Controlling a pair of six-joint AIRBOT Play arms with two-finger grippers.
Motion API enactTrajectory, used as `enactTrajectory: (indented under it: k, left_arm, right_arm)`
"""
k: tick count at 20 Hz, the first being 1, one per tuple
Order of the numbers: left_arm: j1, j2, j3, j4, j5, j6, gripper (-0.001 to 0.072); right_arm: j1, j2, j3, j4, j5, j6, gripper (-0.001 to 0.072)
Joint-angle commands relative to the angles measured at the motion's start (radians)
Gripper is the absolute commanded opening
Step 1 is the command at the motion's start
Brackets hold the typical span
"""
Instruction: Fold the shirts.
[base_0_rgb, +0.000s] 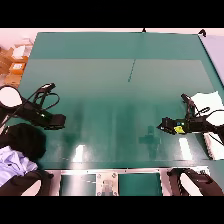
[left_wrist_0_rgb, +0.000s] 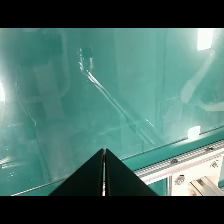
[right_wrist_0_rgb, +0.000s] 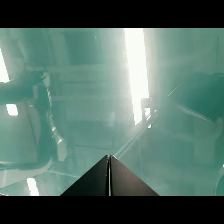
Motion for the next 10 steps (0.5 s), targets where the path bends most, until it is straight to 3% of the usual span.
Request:
enactTrajectory:
  k: [1, 4, 7, 8, 9, 10]
  left_arm:
    - [0.000, 0.001, 0.000, 0.001, 0.001, -0.001, 0.0026]
    - [0.000, 0.001, 0.001, 0.066, -0.036, -0.036, 0.0026]
    - [0.000, 0.001, 0.002, 0.385, -0.108, -0.132, 0.0028]
    - [0.000, 0.001, 0.000, 0.549, -0.117, -0.158, 0.0205]
    - [0.002, 0.001, -0.005, 0.700, -0.115, -0.175, 0.0664]
    - [0.019, 0.001, -0.013, 0.821, -0.100, -0.214, 0.0720]
  right_arm:
    - [0.001, 0.001, 0.000, 0.000, 0.000, 0.000, 0.0023]
    - [0.001, 0.001, 0.000, 0.000, 0.000, 0.000, 0.0023]
    - [0.001, 0.001, 0.000, 0.000, 0.000, 0.000, 0.0023]
    - [0.001, 0.001, 0.000, 0.000, 0.000, 0.000, 0.0023]
    - [0.001, 0.001, 0.000, 0.000, 0.000, 0.000, 0.0024]
    - [0.001, 0.001, 0.000, 0.000, 0.000, 0.000, 0.0024]
